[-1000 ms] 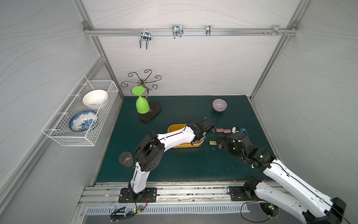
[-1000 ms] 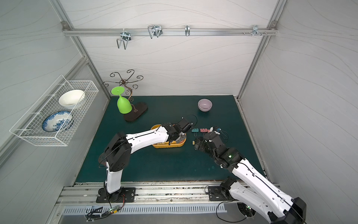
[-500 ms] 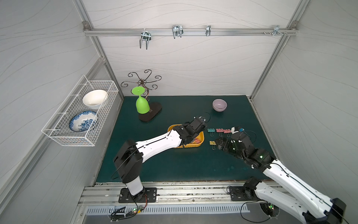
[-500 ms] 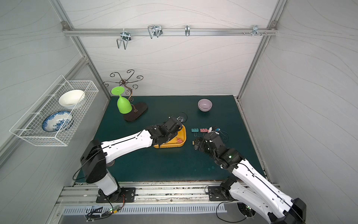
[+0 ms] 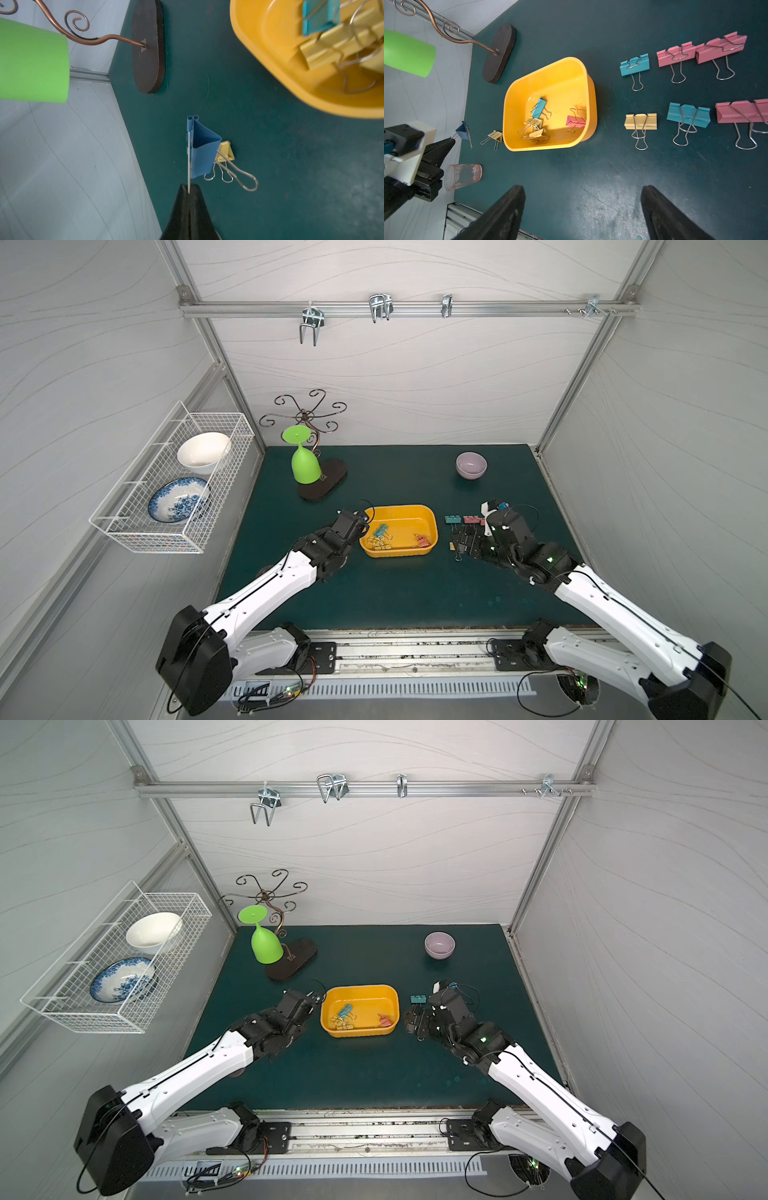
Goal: Take out the binder clips from the storage box
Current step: Place the binder clip at the center of the board.
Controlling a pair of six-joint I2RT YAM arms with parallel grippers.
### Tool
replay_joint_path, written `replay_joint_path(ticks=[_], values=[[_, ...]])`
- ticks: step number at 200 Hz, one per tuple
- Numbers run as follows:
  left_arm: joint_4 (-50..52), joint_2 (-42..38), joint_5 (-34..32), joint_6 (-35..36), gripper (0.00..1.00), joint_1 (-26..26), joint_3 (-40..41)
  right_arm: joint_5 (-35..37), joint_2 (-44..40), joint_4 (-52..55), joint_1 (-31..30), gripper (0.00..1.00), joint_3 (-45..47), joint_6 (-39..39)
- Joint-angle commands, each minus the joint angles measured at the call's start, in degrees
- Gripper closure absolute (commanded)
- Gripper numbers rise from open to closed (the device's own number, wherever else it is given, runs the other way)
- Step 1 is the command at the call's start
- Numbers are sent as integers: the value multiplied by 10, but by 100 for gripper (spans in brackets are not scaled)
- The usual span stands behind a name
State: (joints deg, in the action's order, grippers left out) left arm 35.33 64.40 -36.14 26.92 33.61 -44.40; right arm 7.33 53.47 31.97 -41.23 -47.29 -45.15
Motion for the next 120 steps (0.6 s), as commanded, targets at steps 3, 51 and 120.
replay_joint_path(ticks=[3,51,120], values=[[0,-11,71,102,100,-10,17,-8,-5,-8,1,9,1,3],[-12,58,96,112,100,-10,12,-8,1,-7,1,9,-9,9],[-44,146,89,91,100,-12,6,2,-14,-1,4,8,3,6]])
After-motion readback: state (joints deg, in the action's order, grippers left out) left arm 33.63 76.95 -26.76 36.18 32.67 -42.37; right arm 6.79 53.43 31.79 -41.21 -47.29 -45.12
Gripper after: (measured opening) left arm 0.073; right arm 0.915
